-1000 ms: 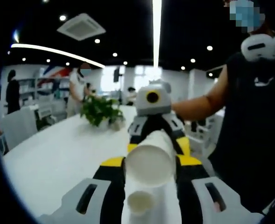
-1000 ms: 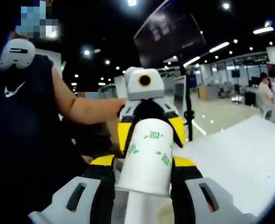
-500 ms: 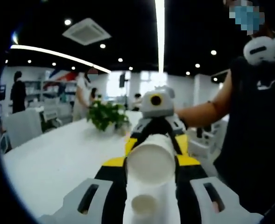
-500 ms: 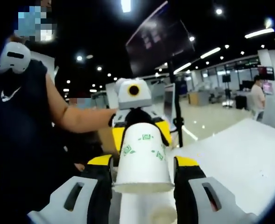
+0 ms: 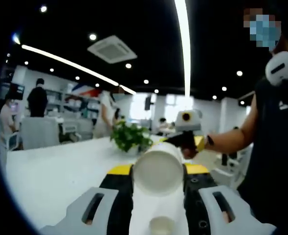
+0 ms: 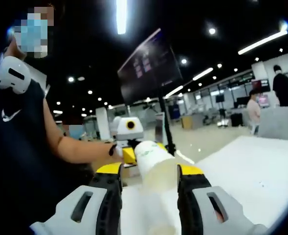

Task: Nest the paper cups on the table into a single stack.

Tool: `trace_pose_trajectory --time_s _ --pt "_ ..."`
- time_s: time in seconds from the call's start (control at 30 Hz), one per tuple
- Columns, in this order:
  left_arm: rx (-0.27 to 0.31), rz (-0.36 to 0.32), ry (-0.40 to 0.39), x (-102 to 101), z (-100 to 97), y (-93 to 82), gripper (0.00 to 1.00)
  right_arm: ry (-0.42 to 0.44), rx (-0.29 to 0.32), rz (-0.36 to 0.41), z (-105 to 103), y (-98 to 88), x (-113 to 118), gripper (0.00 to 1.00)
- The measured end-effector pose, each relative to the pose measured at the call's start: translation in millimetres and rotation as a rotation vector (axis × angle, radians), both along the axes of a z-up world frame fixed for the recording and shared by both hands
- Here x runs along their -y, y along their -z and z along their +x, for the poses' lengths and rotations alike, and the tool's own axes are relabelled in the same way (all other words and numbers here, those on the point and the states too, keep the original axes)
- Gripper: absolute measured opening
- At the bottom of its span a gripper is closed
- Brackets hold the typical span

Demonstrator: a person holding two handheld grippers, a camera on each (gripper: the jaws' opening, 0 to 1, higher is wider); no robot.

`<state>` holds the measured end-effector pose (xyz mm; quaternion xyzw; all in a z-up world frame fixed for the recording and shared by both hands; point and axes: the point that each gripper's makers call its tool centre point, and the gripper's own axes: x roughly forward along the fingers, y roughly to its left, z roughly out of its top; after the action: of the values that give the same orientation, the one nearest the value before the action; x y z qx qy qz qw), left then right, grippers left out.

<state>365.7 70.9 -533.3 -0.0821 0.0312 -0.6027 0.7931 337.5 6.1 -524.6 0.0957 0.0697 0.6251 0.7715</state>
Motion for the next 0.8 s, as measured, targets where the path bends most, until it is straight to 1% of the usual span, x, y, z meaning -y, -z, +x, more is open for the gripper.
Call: trace_pose_trajectory --time_s 0.03,0.1,0.2,0.3,0.37,0.43,0.53,0.57,0.6,0.63,0.7,0.8 --pt "-0.002 -0.009 -0.002 0 -0.1 -1.0 0.38 -0.006 -0.007 -0.002 -2 0.6 -1 0.37" --pt "-0.004 -0.020 -0.002 1 -2.0 -2.5 0.38 -0.014 -0.001 -0.016 -6 3.0 -5 0.35" --pt "-0.001 -0.016 0.010 8 -6.8 -1.2 0.38 -0.028 -0.003 -0.013 -10 4.5 -9 0.30" --pt "-0.001 -0.011 0.016 9 -7.2 1.2 0.38 -0.043 0.006 -0.017 -14 6.9 -14 0.21" --pt "-0.006 -0.009 0.020 9 -7.9 3.1 0.38 -0.058 0.006 -0.007 -17 5.9 -16 0.16" --pt "-0.010 -0.013 0.025 9 -8.5 3.5 0.38 -0.056 0.002 0.004 -17 4.4 -15 0.15" --pt "-0.014 -0.015 0.037 9 -11.1 3.4 0.38 -0.069 -0.020 0.018 -17 4.1 -13 0.10" --pt "-0.021 -0.016 0.049 10 -12.9 3.9 0.38 -0.074 -0.026 0.020 -18 4.0 -13 0.08" --pt "-0.037 -0.018 0.074 12 -17.3 4.6 0.38 -0.080 -0.027 0.020 -19 3.6 -13 0.04" --pt "-0.042 -0.014 0.106 15 -23.7 5.5 0.38 -0.088 -0.027 0.020 -21 3.0 -13 0.02" --pt "-0.032 0.004 0.106 16 -24.7 7.9 0.38 -0.107 -0.035 0.026 -23 0.8 -13 0.02" --pt "-0.030 0.010 0.109 17 -25.9 8.7 0.38 -0.118 -0.038 0.030 -25 -1.2 -13 0.01"
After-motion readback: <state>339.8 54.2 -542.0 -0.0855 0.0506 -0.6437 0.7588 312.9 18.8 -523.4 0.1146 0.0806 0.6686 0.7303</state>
